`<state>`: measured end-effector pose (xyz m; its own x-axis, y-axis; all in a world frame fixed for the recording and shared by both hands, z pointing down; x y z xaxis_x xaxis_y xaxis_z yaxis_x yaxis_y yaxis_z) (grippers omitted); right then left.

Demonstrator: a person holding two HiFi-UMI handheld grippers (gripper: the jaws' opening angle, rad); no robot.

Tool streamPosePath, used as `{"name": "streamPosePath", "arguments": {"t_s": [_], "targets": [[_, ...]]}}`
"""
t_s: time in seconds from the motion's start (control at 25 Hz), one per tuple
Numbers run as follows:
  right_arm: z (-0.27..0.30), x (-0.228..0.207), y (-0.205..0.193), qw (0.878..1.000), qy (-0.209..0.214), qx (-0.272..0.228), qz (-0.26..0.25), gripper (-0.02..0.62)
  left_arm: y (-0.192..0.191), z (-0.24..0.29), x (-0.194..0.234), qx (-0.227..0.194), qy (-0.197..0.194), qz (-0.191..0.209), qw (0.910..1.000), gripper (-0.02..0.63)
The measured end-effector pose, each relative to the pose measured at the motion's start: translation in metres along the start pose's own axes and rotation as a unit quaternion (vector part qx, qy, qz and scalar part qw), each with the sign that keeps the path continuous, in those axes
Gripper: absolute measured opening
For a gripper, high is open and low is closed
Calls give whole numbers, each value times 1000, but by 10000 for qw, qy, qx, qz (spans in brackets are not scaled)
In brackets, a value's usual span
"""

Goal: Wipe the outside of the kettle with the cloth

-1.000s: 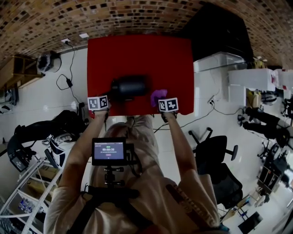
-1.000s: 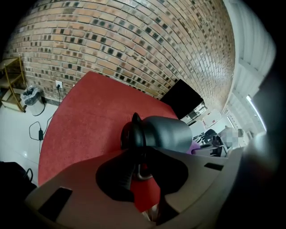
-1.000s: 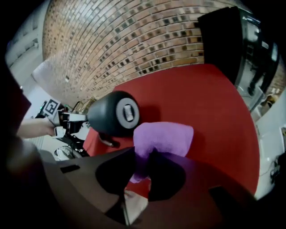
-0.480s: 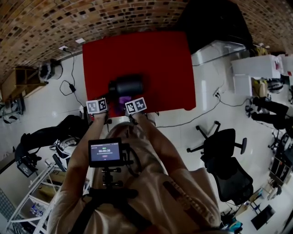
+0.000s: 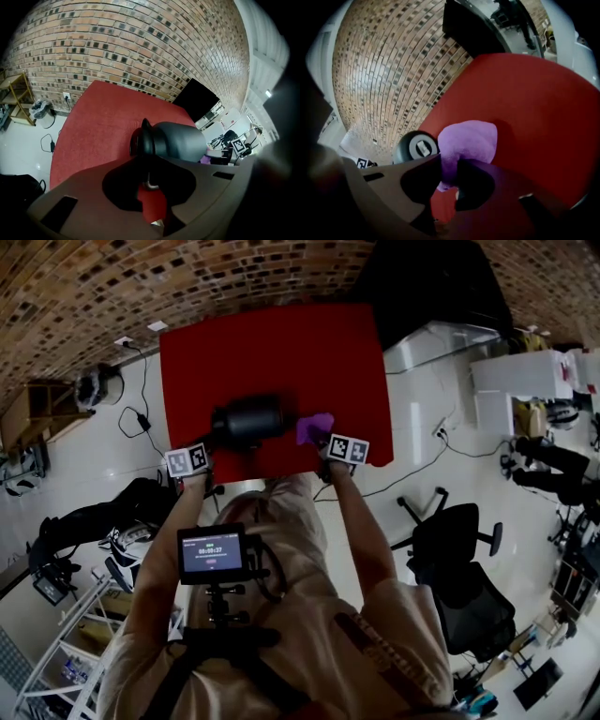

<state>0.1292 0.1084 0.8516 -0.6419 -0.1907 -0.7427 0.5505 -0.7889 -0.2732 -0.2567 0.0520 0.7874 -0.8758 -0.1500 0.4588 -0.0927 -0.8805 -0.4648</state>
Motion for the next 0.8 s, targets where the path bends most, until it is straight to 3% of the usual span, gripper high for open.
{"name": "streamPosePath", "arguments": {"t_s": [0.08, 0.2, 0.32, 0.4, 0.48, 0.56, 0.64, 0.72, 0.76, 0.8], "targets": [[-15, -1, 34, 9992, 127, -183, -321, 81, -1, -6, -2, -47, 143, -47, 9999, 40], [-17, 32, 66, 9893, 618, 36, -1323, 81, 8, -19, -14, -249, 465, 273, 9982, 38], [3, 81, 62, 9576, 1306, 648, -2485, 81, 19, -24, -35, -336, 619, 916, 9933, 38], [23, 97, 47, 9376, 1555, 1097, -2911, 81, 25, -17, -53, -252, 452, 1411, 9886, 38], [40, 99, 34, 9329, 1498, 1405, -2957, 81, 28, -5, -71, 13, 252, 2022, 9790, 38], [53, 88, 29, 9415, 1350, 1511, -2691, 80, 28, 7, -82, 267, 204, 2501, 9676, 38], [66, 74, 24, 9440, 1212, 1703, -2553, 78, 29, 10, -85, 252, 289, 2582, 9653, 6], [83, 60, 14, 9296, 952, 2138, -2848, 78, 32, 10, -84, 221, 407, 2497, 9672, 6], [91, 55, 11, 9159, 807, 2361, -3144, 78, 33, 10, -84, 243, 444, 2504, 9668, 5], [97, 52, 9, 8946, 643, 2582, -3591, 78, 32, 10, -85, 278, 467, 2542, 9656, 5]]}}
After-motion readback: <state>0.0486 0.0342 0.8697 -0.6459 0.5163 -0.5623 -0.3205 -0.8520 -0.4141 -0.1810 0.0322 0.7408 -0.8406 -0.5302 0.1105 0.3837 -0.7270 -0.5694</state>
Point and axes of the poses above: the fingertips, and each gripper's own axes: z forward along the fingers, x to its left, y out of its top, the point moved 7 cm from there along -z, backward along the fingers, and after that the axes turned 6 degrees about -x, right-handed, at the moved point
